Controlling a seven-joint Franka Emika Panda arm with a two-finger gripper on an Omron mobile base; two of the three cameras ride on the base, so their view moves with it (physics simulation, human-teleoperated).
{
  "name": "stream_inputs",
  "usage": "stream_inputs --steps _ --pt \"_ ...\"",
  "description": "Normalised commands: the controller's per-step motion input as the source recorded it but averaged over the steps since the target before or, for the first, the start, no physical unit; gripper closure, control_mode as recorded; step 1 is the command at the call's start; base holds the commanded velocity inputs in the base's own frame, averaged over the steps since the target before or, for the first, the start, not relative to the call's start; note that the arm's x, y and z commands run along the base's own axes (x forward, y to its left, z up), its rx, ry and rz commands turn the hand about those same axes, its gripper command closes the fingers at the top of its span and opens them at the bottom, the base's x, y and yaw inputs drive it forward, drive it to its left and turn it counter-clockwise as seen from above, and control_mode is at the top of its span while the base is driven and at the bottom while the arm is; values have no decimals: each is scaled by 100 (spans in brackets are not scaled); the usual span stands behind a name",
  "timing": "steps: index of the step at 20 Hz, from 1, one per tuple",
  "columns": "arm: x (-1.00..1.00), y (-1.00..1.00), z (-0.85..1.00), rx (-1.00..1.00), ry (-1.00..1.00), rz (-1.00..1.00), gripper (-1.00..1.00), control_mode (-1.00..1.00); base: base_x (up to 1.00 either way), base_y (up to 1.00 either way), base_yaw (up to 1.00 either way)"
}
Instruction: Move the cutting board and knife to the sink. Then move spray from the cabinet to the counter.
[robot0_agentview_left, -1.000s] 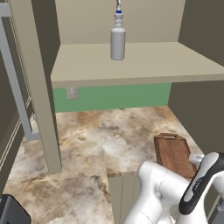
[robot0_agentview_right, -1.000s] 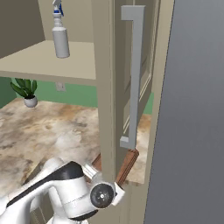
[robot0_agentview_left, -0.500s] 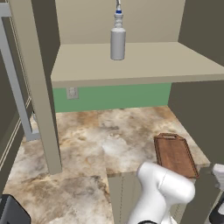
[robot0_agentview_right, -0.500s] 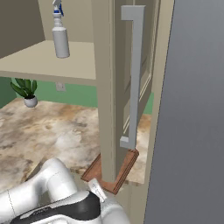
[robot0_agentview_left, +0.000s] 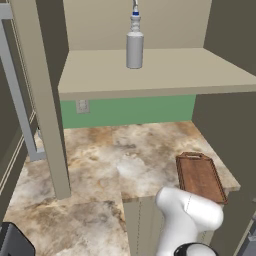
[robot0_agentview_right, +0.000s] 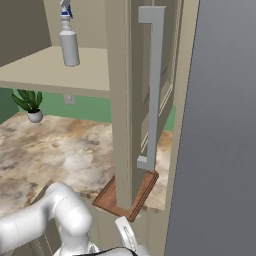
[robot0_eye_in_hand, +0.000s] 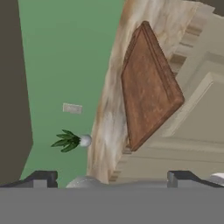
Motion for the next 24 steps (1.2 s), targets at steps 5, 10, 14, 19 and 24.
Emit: stream_inputs --steps 5,10,14,19,24 --pt "-1 -1 -11 19 -18 -7 -100 -100 0 0 0" --pt "14 0 -8 6 -4 -14 -100 -100 0 0 0" --pt "37 0 -6 0 4 -5 -100 -100 0 0 0" --pt "28 0 -2 0 7 -1 -100 -100 0 0 0" --pt "1 0 -27 0 0 0 -100 -100 0 0 0"
